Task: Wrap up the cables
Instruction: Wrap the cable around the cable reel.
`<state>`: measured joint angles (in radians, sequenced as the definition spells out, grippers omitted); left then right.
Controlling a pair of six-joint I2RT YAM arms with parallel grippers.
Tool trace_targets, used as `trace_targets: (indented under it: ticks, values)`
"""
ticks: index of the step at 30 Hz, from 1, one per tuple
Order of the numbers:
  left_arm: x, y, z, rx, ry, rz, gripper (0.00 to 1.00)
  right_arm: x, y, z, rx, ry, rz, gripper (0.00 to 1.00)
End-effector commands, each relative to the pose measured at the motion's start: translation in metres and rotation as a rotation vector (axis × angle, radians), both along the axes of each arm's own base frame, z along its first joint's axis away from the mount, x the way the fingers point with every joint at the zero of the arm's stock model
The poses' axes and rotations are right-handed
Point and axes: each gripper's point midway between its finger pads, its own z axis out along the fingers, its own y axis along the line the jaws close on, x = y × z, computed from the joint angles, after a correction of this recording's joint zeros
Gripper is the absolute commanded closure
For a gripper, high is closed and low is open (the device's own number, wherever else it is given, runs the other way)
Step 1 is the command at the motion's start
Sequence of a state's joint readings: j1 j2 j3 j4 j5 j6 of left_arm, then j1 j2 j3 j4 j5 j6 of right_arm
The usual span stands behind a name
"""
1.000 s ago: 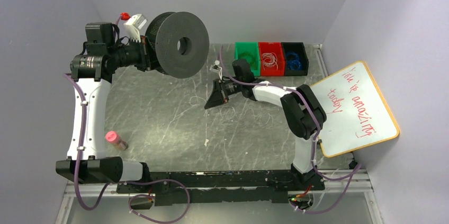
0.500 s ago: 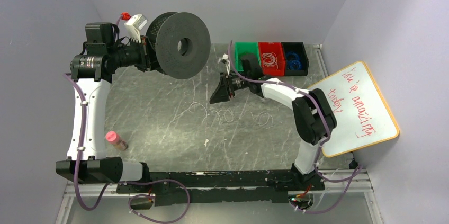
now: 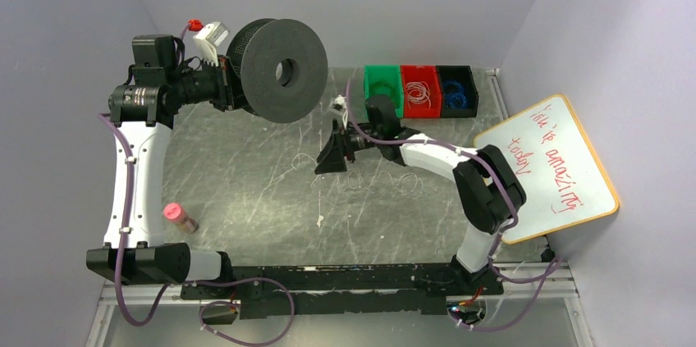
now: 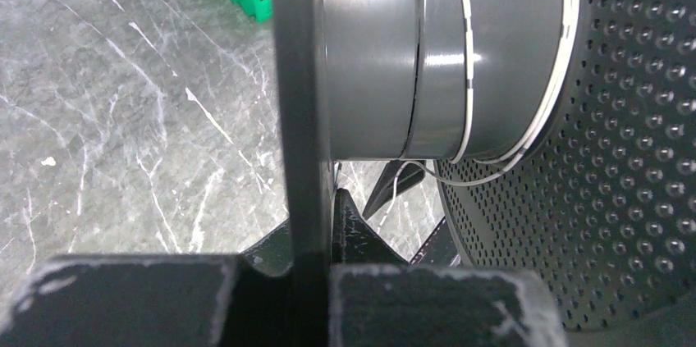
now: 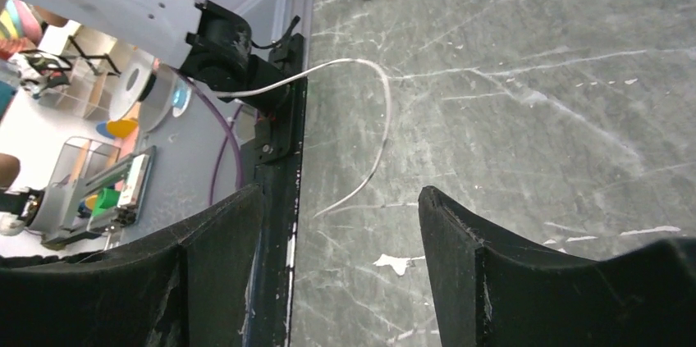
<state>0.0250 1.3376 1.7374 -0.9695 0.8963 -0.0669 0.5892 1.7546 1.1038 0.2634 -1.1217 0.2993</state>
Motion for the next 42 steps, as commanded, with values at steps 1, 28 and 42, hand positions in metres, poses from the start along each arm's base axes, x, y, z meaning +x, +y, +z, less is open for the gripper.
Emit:
trace_targets:
  ticks: [1,28,42]
  values:
    - [-0.008,-0.007,0.027,-0.034,-0.111,-0.054,0.98,0.012,0.018,-0.010,-0.017,-0.054,-0.079,0.27]
    - [-0.031,-0.003,0.007,0.075,-0.132,-0.145,0.98,0.143,-0.080,0.000,-0.113,0.083,-0.557,1.00]
    - [-0.033,0.024,-0.089,0.459,-0.058,-0.149,0.98,0.188,-0.169,0.045,-0.105,0.068,-0.728,1.00]
